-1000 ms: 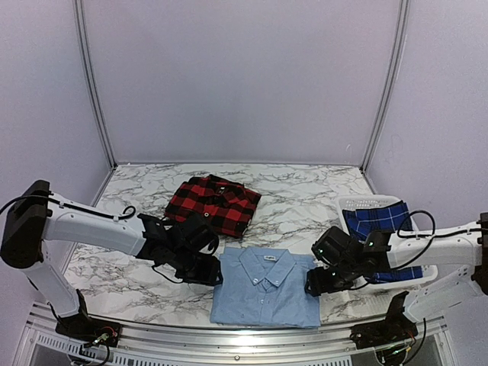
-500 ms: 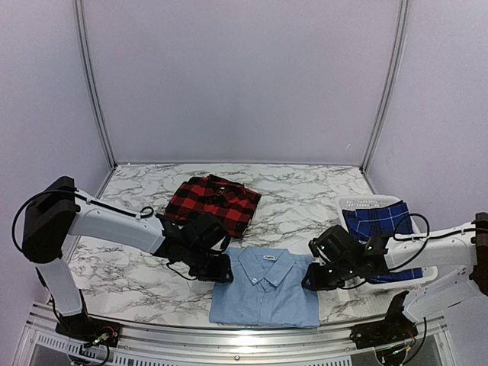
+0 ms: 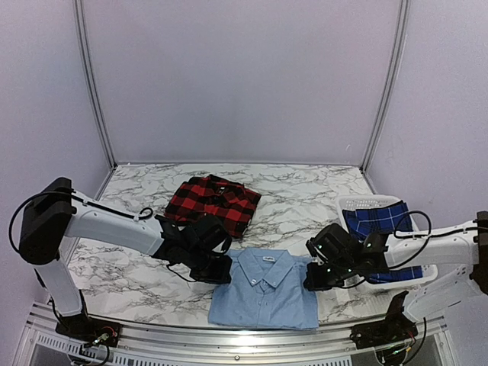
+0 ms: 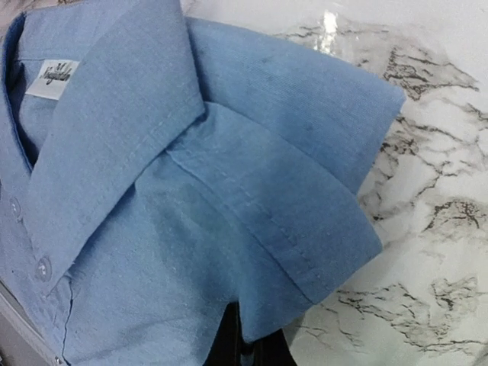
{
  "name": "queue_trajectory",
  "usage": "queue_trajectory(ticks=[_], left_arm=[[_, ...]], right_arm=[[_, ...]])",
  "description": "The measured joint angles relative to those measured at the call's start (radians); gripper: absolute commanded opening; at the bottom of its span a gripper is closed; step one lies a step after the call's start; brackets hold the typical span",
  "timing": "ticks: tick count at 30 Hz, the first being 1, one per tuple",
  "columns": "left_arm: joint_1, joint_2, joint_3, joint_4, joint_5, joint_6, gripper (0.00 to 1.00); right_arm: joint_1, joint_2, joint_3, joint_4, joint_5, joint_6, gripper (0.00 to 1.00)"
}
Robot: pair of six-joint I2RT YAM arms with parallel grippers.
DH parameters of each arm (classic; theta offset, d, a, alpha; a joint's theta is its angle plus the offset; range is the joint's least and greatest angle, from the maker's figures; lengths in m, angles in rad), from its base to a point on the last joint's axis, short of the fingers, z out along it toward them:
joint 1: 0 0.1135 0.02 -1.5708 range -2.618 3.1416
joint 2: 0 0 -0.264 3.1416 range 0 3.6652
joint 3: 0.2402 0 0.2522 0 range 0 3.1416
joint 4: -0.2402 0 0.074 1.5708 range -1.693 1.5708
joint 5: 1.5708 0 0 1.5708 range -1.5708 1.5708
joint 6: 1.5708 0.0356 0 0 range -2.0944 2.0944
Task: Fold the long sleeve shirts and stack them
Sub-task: Pick up the square-folded shirt from the center of the board, then place the square-folded shirt on the square-folded shirt.
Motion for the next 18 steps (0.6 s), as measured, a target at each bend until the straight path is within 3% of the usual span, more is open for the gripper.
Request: queue_trajectory(ticks=[10,18], left_arm=[[0.015,-0.124,0.052,-0.098,-0.064,0.054,0.00],[0.151,-0.207,0.168,-0.207,-0.083,0.161,0.00]], right_arm=[[0.009,-0.018,0.164,-0.062,0.021,-0.019,0.00],[0.011,0.045,0.374,-0.042,0.059,-0.056,0.00]])
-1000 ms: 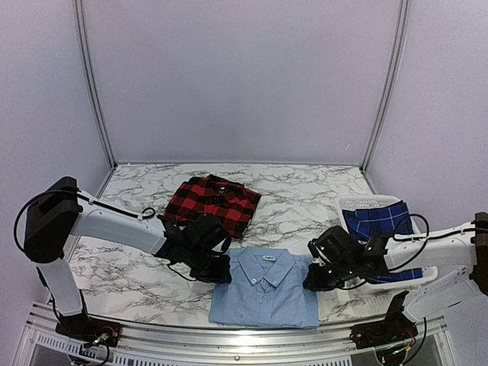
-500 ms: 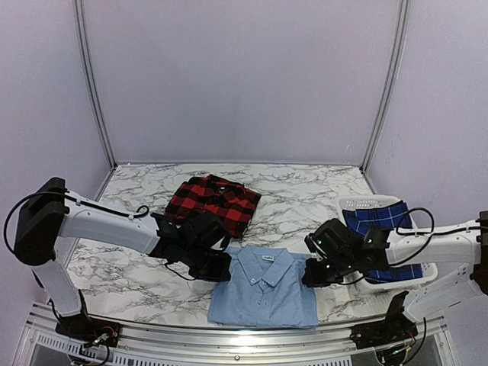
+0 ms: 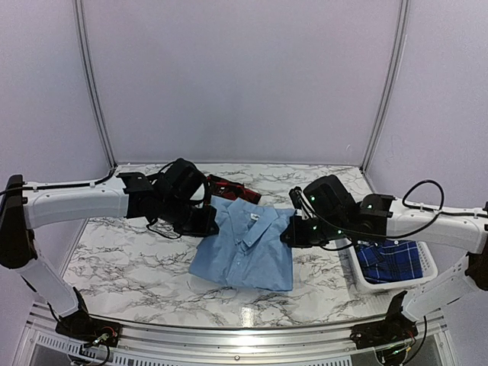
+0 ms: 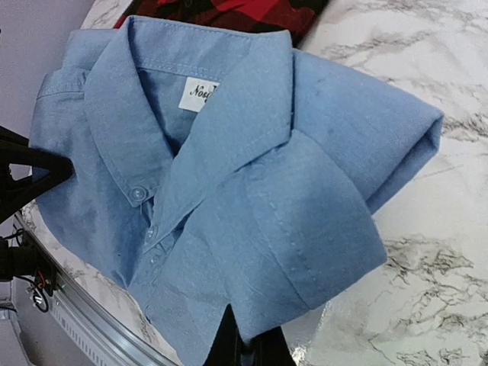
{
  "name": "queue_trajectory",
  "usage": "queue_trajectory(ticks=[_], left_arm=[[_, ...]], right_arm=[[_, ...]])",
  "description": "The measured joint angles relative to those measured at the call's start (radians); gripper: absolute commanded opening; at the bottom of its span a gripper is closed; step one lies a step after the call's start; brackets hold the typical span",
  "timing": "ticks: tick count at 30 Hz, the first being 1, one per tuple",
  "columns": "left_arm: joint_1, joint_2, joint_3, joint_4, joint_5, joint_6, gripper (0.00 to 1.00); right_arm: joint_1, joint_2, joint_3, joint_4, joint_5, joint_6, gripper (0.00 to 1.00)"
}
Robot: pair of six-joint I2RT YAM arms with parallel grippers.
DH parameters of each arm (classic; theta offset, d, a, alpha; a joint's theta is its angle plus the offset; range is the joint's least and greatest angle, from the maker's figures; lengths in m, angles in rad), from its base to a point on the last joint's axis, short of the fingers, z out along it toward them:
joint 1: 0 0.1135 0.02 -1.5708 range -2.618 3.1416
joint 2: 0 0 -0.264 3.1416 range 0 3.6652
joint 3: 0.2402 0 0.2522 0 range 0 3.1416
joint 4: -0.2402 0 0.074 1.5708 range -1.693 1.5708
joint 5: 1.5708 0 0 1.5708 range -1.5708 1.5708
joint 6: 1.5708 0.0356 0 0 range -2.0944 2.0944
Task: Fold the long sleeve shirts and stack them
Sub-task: Place the square-folded shirt on the square-folded shirt.
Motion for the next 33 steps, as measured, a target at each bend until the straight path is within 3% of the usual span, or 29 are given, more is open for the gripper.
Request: queue_trajectory(ticks=[9,19,26,33], left_arm=[[0.216,0.026,0.190,-0.117,0.029,0.169,0.00],[0.438,0.267,0.459,-0.143,0.132,0.287,0.00],[0.492,0.380,0.543,-0.163,0.170,0.319,0.00],[0.509,0.458,0.610,-0.180,0.175,0.329,0.00]], right_arm=[[-0.016,0.240,0.308,0.088,0.035,-0.073,0.00],[-0.126,0.525,0.531,0.228,-0.014,-0.114,0.00],[-0.174,0.681,0.589,0.265,-0.061,-0.112,0.00],[-0.185,0.715,0.609,0.275,-0.080,-0.112,0.00]])
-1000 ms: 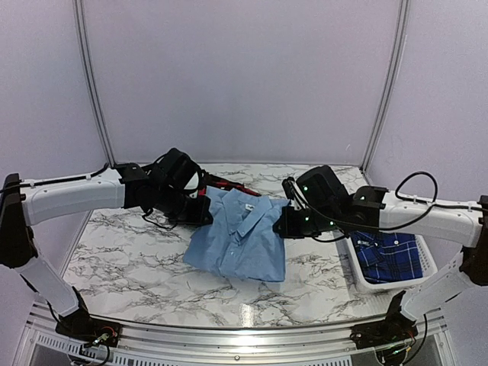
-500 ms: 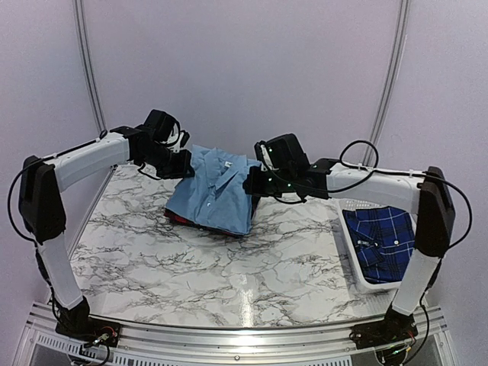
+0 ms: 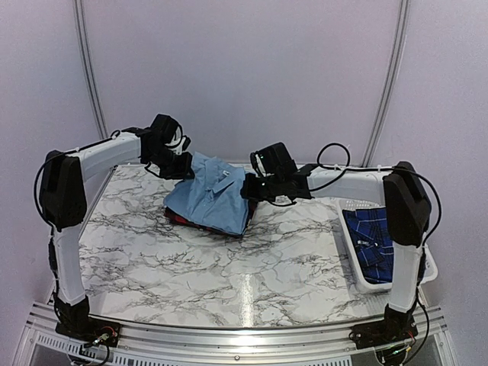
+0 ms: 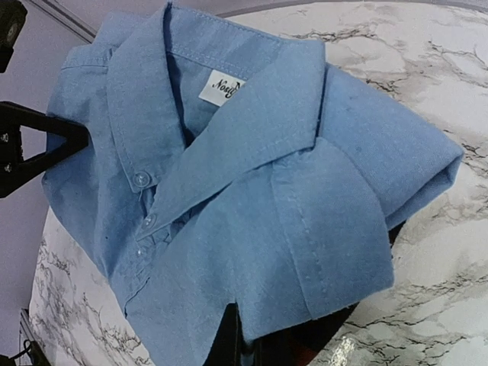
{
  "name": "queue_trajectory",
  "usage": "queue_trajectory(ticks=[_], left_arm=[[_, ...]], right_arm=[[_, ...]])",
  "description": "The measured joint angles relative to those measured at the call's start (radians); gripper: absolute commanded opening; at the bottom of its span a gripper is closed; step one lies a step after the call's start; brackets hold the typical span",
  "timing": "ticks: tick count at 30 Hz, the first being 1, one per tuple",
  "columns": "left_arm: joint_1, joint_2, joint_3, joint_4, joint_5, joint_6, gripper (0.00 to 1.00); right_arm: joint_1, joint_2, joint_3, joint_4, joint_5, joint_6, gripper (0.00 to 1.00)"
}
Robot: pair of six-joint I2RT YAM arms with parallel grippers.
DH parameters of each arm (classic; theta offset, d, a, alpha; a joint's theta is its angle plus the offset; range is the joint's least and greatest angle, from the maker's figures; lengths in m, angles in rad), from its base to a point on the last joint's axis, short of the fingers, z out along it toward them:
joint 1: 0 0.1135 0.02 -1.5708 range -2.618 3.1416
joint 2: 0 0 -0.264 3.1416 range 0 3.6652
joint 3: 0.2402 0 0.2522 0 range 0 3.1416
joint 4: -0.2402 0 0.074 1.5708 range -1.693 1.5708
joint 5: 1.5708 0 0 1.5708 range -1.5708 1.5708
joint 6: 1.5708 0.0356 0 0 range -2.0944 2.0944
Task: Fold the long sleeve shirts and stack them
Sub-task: Place the square-folded shirt on the square-folded shirt, then smooth out the square-folded shirt.
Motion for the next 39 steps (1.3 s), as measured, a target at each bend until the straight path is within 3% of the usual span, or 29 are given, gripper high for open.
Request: queue_trajectory(ticks=[1,2,4,5,6,10,17,23,30,39], left_arm=[[0.002,0.008,0.005,0.000,-0.002,0.000,0.00],[0.004,0.016,0.010,0.000,-0.007,0.000,0.07],[0.008,0.039,0.021,0.000,-0.029,0.001,0.36],[0.010,0.052,0.027,0.001,-0.044,0.005,0.52],[0.011,0.065,0.034,0.002,-0.063,0.011,0.60],[0.020,0.128,0.075,0.004,-0.166,0.015,0.68],[0.039,0.135,0.106,0.012,-0.290,0.006,0.59],[0.045,0.101,0.049,0.017,-0.310,-0.002,0.49],[0.080,0.048,-0.094,0.022,-0.362,-0.065,0.40],[0.162,0.041,-0.201,0.055,-0.319,-0.132,0.32]], right_arm=[[-0.004,0.001,0.000,0.003,-0.001,0.000,0.00],[-0.008,0.004,0.000,0.006,-0.003,0.000,0.04],[-0.013,0.011,-0.004,0.015,-0.012,-0.001,0.26],[-0.021,0.014,-0.008,0.021,-0.014,0.008,0.31],[-0.030,0.016,-0.017,0.026,-0.019,0.003,0.35],[-0.078,0.019,-0.051,0.019,-0.022,-0.017,0.51],[-0.113,-0.004,-0.055,-0.045,0.034,-0.076,0.46],[-0.004,-0.067,-0.020,-0.070,0.085,-0.116,0.34],[0.143,-0.013,0.068,-0.054,0.069,-0.127,0.33],[0.131,0.095,-0.005,-0.061,0.044,-0.119,0.33]])
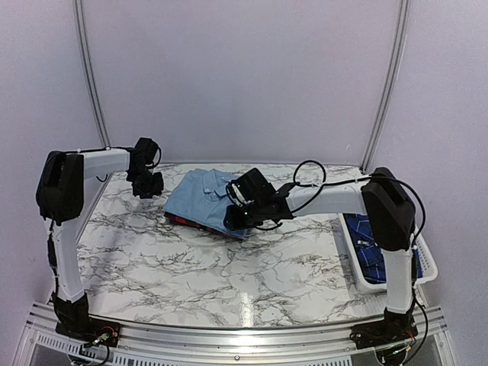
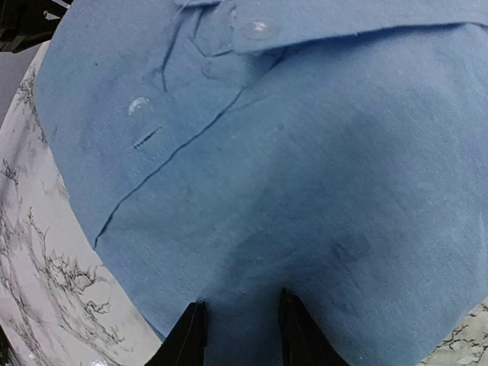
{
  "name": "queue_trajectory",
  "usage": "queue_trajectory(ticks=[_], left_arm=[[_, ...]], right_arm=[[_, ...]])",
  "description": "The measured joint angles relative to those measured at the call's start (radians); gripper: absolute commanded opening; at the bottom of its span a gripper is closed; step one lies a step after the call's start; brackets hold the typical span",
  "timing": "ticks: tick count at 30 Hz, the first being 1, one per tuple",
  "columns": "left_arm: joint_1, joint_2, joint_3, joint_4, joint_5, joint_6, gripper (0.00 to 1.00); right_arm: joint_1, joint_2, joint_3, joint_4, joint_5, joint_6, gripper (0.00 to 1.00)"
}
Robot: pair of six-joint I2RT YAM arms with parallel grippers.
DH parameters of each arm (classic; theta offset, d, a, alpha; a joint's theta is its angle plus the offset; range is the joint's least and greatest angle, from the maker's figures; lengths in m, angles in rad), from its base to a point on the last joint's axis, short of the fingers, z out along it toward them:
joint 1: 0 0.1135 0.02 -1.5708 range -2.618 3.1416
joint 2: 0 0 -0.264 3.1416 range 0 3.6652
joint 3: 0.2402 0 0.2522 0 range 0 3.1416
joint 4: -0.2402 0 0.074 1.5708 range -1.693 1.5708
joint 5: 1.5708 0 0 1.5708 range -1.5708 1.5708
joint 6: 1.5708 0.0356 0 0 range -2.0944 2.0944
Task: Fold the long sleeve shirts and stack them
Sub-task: Smooth out the square-folded shirt, then move the square-folded shirt to the center of the board.
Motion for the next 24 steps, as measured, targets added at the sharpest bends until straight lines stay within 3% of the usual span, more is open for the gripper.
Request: queue_trajectory(ticks=[10,24], left_arm=[[-0.093,0.016,-0.080,0.056,0.060,-0.038,0.30],[-0.167,0.053,-0.077,0.119,0.110,-0.102,0.28]], right_arm=[[-0.073,-0.062,-0.097,0.018,-0.016,0.002,0.39],[-0.059,-0.245,-0.123,-0.014,0.060,-0.039,0.48]])
